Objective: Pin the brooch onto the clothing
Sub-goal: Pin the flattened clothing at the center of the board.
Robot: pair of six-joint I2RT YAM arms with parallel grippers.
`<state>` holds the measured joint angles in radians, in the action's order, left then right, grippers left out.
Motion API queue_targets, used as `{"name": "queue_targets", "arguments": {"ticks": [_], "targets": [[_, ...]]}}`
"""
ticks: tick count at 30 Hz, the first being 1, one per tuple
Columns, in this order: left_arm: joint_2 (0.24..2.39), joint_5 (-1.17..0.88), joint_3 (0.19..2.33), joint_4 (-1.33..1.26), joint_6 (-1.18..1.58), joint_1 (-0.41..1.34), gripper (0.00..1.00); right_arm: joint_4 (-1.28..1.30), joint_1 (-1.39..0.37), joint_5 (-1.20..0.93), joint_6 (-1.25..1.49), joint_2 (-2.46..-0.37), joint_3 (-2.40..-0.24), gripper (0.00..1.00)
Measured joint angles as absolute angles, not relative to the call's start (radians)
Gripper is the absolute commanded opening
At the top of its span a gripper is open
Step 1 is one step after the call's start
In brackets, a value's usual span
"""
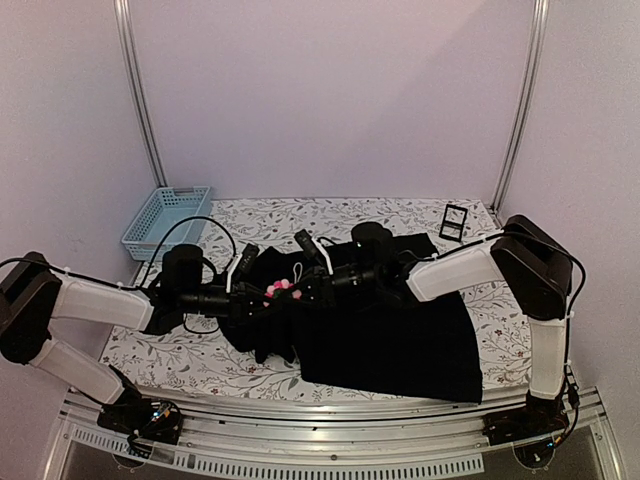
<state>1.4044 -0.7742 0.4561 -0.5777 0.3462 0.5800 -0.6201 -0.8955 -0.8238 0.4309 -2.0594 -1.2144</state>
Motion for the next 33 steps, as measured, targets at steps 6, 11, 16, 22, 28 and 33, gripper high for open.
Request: {"name": "queue_targets", "arguments": {"ticks": [6, 11, 16, 22, 28, 33], "targets": [[1.401, -0.774, 0.46, -0.554, 0.331, 0.577, 0.0, -0.641, -0.887, -0.832, 0.448, -2.045, -1.183, 0.32], [1.4, -0.778, 0.461, -0.554, 0.324, 0.577, 0.0, -0.652, -0.882, -0.834, 0.465, -2.043, -1.177, 0.18], [1.399, -0.776, 0.463, -0.553, 0.321, 0.577, 0.0, -0.653, -0.882, -0.833, 0.478, -2.044, -1.18, 0.24], [1.399, -0.77, 0.463, -0.547, 0.321, 0.577, 0.0, -0.651, -0.886, -0.841, 0.489, -2.048, -1.198, 0.28], [1.399, -0.776, 0.464, -0.543, 0.324, 0.577, 0.0, -0.642, -0.886, -0.837, 0.472, -2.049, -1.203, 0.11], [1.399, -0.782, 0.464, -0.54, 0.325, 0.575, 0.0, -0.64, -0.886, -0.841, 0.46, -2.05, -1.205, 0.08]]}}
